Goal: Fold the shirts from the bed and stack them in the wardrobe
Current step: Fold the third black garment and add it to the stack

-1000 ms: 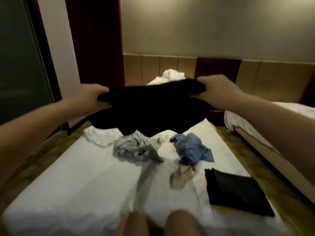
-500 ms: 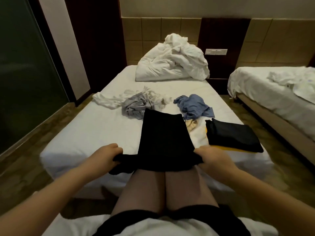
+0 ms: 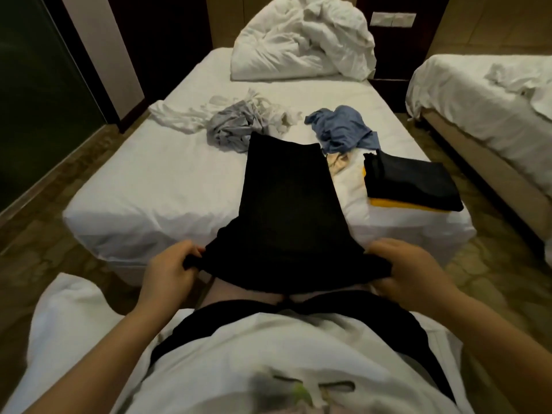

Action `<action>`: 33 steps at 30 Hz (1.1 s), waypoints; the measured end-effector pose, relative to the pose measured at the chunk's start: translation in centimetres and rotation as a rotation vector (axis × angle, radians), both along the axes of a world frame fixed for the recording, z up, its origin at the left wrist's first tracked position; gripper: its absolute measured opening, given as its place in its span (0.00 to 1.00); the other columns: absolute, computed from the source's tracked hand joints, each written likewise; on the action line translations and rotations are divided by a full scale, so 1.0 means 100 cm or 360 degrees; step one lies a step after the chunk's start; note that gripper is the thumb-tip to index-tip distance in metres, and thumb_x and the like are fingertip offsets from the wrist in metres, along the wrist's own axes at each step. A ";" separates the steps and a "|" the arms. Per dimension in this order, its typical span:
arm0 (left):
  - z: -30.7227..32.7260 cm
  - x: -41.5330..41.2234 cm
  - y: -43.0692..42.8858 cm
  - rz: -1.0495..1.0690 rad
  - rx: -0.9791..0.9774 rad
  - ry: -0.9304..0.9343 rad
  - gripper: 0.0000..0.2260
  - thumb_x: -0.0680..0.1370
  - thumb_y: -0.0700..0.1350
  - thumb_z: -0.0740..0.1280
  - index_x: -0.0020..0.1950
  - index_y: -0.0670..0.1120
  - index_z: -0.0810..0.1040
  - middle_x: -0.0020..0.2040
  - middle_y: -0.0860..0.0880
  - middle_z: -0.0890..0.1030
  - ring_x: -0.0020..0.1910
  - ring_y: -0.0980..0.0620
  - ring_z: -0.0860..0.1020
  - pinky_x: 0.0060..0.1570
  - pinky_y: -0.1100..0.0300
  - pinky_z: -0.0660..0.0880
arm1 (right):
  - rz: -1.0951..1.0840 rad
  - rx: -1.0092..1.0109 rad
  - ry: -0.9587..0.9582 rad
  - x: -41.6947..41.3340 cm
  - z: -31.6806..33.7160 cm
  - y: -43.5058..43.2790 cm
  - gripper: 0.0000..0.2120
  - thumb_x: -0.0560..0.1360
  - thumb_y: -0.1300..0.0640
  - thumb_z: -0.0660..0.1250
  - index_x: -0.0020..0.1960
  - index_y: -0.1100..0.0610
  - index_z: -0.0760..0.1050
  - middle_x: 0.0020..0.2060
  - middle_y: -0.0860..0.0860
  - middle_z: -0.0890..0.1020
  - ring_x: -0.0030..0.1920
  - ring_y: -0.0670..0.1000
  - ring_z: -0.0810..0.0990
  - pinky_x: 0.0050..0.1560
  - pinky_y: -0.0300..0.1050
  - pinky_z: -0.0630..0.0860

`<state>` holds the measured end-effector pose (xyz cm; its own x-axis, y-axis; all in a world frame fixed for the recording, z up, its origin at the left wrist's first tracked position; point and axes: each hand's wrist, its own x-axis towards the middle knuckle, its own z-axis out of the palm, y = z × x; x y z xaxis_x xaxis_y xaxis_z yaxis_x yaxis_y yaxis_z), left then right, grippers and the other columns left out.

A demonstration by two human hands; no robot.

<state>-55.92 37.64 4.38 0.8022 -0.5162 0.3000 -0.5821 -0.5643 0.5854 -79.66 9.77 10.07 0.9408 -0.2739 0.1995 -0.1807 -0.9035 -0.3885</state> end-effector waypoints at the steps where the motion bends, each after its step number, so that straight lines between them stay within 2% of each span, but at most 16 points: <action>1: 0.002 -0.002 -0.002 0.0036 -0.0058 0.0023 0.10 0.70 0.30 0.69 0.46 0.42 0.81 0.43 0.47 0.82 0.43 0.48 0.78 0.40 0.56 0.72 | -0.0038 0.0067 -0.0041 0.000 0.003 -0.002 0.05 0.66 0.53 0.69 0.40 0.47 0.74 0.35 0.44 0.77 0.35 0.47 0.76 0.33 0.40 0.71; 3: 0.003 -0.003 -0.007 0.0051 -0.0110 0.0103 0.09 0.71 0.29 0.67 0.46 0.40 0.80 0.45 0.46 0.81 0.44 0.50 0.76 0.40 0.59 0.69 | -0.0011 0.0224 0.0155 0.000 0.009 -0.002 0.12 0.68 0.56 0.74 0.39 0.43 0.72 0.35 0.41 0.77 0.36 0.44 0.77 0.36 0.38 0.73; 6: 0.000 -0.003 -0.006 -0.0009 -0.0120 0.0243 0.13 0.70 0.26 0.64 0.43 0.43 0.78 0.49 0.48 0.80 0.47 0.48 0.76 0.45 0.58 0.69 | 0.0178 0.0502 0.0690 -0.002 0.012 0.003 0.12 0.66 0.44 0.74 0.46 0.41 0.76 0.41 0.39 0.78 0.45 0.38 0.77 0.45 0.35 0.75; 8: -0.002 -0.003 -0.002 -0.0083 -0.0121 0.0239 0.19 0.69 0.25 0.64 0.41 0.50 0.76 0.51 0.50 0.78 0.50 0.49 0.76 0.48 0.58 0.69 | 0.0211 0.0669 0.0725 0.000 0.020 0.006 0.14 0.63 0.38 0.71 0.46 0.42 0.78 0.43 0.40 0.79 0.46 0.39 0.77 0.47 0.36 0.75; 11: 0.000 -0.004 0.000 -0.0105 -0.0126 0.0277 0.21 0.70 0.26 0.64 0.41 0.55 0.75 0.55 0.51 0.76 0.52 0.53 0.74 0.50 0.62 0.69 | 0.0139 0.1034 0.0545 0.020 0.032 0.017 0.10 0.70 0.44 0.66 0.46 0.47 0.81 0.40 0.44 0.82 0.39 0.41 0.80 0.40 0.33 0.75; 13: 0.004 -0.008 -0.002 -0.0057 -0.0166 0.0406 0.21 0.72 0.28 0.62 0.42 0.56 0.75 0.56 0.53 0.75 0.54 0.56 0.73 0.49 0.71 0.67 | 0.0093 0.0922 0.0465 0.045 0.029 0.027 0.07 0.76 0.49 0.64 0.48 0.47 0.81 0.39 0.44 0.82 0.39 0.40 0.80 0.39 0.32 0.74; 15: 0.006 -0.011 -0.005 0.0039 -0.0290 0.0604 0.19 0.74 0.29 0.60 0.44 0.54 0.75 0.57 0.52 0.74 0.55 0.55 0.72 0.49 0.73 0.67 | 0.0151 0.0677 0.0425 0.074 0.019 0.040 0.09 0.78 0.52 0.61 0.53 0.49 0.80 0.45 0.39 0.81 0.45 0.38 0.78 0.45 0.28 0.71; 17: 0.005 -0.013 -0.009 0.0229 -0.0537 0.0929 0.15 0.76 0.32 0.60 0.49 0.53 0.73 0.58 0.47 0.75 0.53 0.48 0.75 0.50 0.61 0.73 | 0.0254 0.0515 0.0483 0.099 0.008 0.057 0.13 0.79 0.52 0.60 0.62 0.51 0.77 0.56 0.43 0.78 0.56 0.41 0.75 0.50 0.24 0.66; 18: 0.003 -0.014 -0.010 0.0343 -0.0652 0.1123 0.12 0.76 0.34 0.60 0.52 0.51 0.72 0.57 0.44 0.75 0.52 0.45 0.76 0.49 0.54 0.74 | 0.0293 0.0457 0.0525 0.108 0.001 0.065 0.15 0.80 0.52 0.60 0.64 0.52 0.75 0.60 0.45 0.77 0.60 0.44 0.73 0.53 0.25 0.64; 20: -0.003 -0.018 -0.009 0.0515 -0.0772 0.1418 0.13 0.77 0.38 0.62 0.59 0.48 0.66 0.56 0.40 0.75 0.50 0.43 0.77 0.48 0.49 0.74 | 0.0367 0.0343 0.0586 0.119 -0.011 0.080 0.17 0.80 0.52 0.59 0.68 0.52 0.71 0.65 0.48 0.74 0.64 0.47 0.71 0.61 0.34 0.64; 22: -0.009 -0.023 -0.005 0.0597 -0.0763 0.1582 0.16 0.76 0.43 0.66 0.61 0.47 0.63 0.56 0.39 0.76 0.52 0.43 0.77 0.51 0.48 0.75 | 0.0372 0.0272 0.0590 0.121 -0.019 0.090 0.19 0.80 0.51 0.59 0.71 0.52 0.68 0.68 0.48 0.70 0.66 0.48 0.69 0.66 0.39 0.64; 25: -0.009 -0.026 -0.001 0.0597 -0.0701 0.1678 0.16 0.77 0.46 0.65 0.61 0.47 0.63 0.56 0.41 0.76 0.49 0.48 0.77 0.42 0.57 0.74 | 0.0349 0.0269 0.0538 0.117 -0.023 0.094 0.20 0.80 0.51 0.59 0.72 0.51 0.66 0.69 0.47 0.68 0.68 0.48 0.67 0.68 0.40 0.64; 28: -0.002 -0.028 -0.009 0.0549 -0.0849 0.1749 0.16 0.78 0.46 0.64 0.64 0.50 0.65 0.51 0.46 0.78 0.43 0.52 0.78 0.36 0.60 0.71 | 0.0365 0.0218 0.0532 0.115 -0.025 0.095 0.21 0.80 0.52 0.59 0.72 0.50 0.65 0.70 0.47 0.66 0.68 0.49 0.66 0.69 0.41 0.63; 30: 0.003 -0.032 -0.018 0.0482 -0.1005 0.1752 0.18 0.78 0.45 0.65 0.66 0.53 0.65 0.50 0.46 0.78 0.43 0.51 0.78 0.38 0.59 0.73 | 0.0358 0.0236 0.0525 0.115 -0.026 0.096 0.21 0.80 0.52 0.59 0.72 0.50 0.65 0.70 0.47 0.66 0.68 0.48 0.66 0.68 0.41 0.63; 33: 0.002 -0.038 -0.029 0.0361 -0.0920 0.1639 0.27 0.74 0.47 0.70 0.70 0.56 0.63 0.63 0.48 0.74 0.57 0.47 0.77 0.51 0.51 0.78 | 0.0345 0.0267 0.0495 0.115 -0.028 0.095 0.21 0.80 0.52 0.59 0.72 0.50 0.65 0.69 0.47 0.67 0.68 0.48 0.67 0.68 0.40 0.64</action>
<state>-59.76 34.70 4.60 0.8564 -0.3326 -0.3948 0.3863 -0.0943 0.9175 -68.20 19.25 7.29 0.9887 -0.0671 -0.1337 -0.1249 -0.8623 -0.4908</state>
